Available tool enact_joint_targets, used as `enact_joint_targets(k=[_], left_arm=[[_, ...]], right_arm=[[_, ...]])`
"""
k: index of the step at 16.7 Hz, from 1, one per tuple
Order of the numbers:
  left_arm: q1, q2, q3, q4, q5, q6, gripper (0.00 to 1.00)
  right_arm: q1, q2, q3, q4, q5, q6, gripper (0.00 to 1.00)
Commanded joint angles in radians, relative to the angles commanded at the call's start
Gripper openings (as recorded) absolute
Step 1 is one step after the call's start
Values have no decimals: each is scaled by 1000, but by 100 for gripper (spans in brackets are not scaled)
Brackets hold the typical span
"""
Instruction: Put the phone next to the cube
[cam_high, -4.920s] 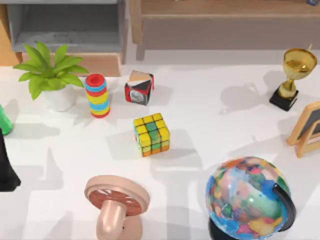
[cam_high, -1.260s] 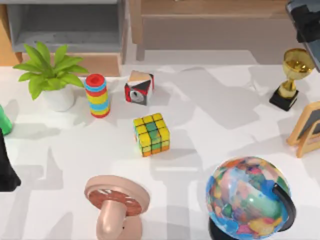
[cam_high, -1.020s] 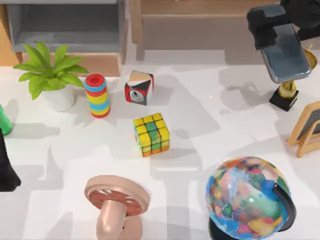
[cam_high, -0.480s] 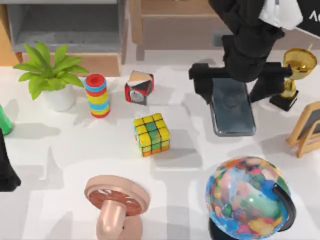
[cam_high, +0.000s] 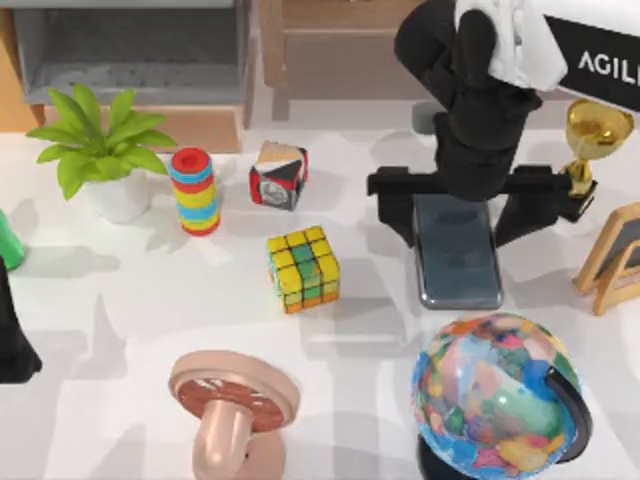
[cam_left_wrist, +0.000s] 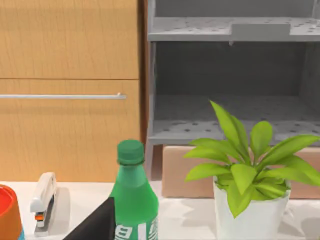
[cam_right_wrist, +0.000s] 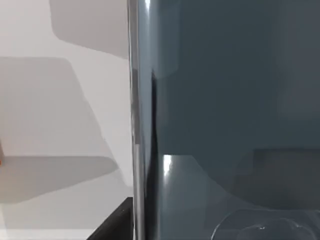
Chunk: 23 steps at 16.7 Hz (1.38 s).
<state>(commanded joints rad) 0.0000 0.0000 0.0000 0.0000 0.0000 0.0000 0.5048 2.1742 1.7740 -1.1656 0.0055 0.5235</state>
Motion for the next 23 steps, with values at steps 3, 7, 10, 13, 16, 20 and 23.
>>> enact_joint_targets(k=[3, 7, 10, 13, 16, 20, 23], left_arm=[[0, 0, 0, 0, 0, 0, 100], [0, 0, 0, 0, 0, 0, 100], [0, 0, 0, 0, 0, 0, 100], [0, 0, 0, 0, 0, 0, 100], [0, 0, 0, 0, 0, 0, 100], [0, 0, 0, 0, 0, 0, 100], [0, 0, 0, 0, 0, 0, 100]], right_arm=[[-5, -3, 2, 1, -1, 1, 0], [-5, -9, 6, 5, -1, 1, 0], [-5, -20, 12, 12, -1, 1, 0], [-4, -35, 20, 21, -1, 2, 0], [-4, -53, 29, 33, -1, 2, 0], [-3, -79, 41, 52, -1, 3, 0], [-2, -98, 49, 68, 0, 3, 0]])
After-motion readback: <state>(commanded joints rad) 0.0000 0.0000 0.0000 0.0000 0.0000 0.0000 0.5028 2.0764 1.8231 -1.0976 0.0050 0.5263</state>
